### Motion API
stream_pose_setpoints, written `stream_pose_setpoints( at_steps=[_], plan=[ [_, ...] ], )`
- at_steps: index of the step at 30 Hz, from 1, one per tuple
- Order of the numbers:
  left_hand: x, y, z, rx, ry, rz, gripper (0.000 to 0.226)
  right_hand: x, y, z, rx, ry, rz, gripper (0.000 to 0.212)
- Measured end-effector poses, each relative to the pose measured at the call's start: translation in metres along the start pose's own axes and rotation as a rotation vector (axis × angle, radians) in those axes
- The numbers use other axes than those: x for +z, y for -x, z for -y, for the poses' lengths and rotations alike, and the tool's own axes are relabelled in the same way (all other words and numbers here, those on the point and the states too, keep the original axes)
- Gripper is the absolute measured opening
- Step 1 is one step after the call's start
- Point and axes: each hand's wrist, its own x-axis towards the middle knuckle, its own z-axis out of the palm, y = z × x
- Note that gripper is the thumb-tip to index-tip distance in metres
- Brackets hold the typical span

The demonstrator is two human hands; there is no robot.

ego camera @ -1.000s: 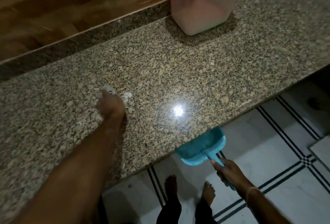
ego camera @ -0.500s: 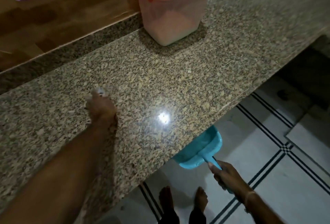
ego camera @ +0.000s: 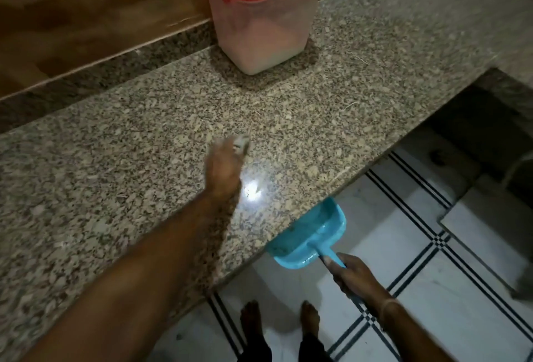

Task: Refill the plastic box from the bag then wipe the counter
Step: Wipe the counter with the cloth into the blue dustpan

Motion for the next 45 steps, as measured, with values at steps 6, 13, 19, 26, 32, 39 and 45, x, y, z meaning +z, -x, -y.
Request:
stream_pose_setpoints(
  at_steps=[6,13,19,26,32,39,45],
  plan=[
    [-0.062,0.034,0.106,-0.504,-0.349,-0.146,0.046,-0.011,-0.010,0.000,-0.063,0.004,0.078,0.031],
    [0.039,0.081,-0.015,-0.169,-0.262,-0.118,0.042,-0.049,-0.029,0.004,-0.116,0.116,0.206,0.030],
    [0.057,0.070,-0.103,-0.013,-0.056,-0.032,0.033,-0.098,-0.039,0.004,-0.149,0.150,0.294,0.030],
    [-0.051,0.144,0.048,-0.807,-0.286,-0.453,0.023,-0.133,-0.049,0.009,-0.157,0.197,0.364,0.031],
    [0.010,0.140,-0.007,-0.767,-0.381,-0.286,0.044,-0.141,-0.054,-0.001,-0.160,0.215,0.389,0.029],
    [0.094,0.090,-0.130,-0.291,-0.150,-0.051,0.039,-0.143,-0.050,0.004,-0.157,0.209,0.409,0.029],
    [0.008,0.146,-0.033,-0.718,-0.341,-0.321,0.029,-0.153,-0.050,0.004,-0.166,0.172,0.393,0.035]
  ],
)
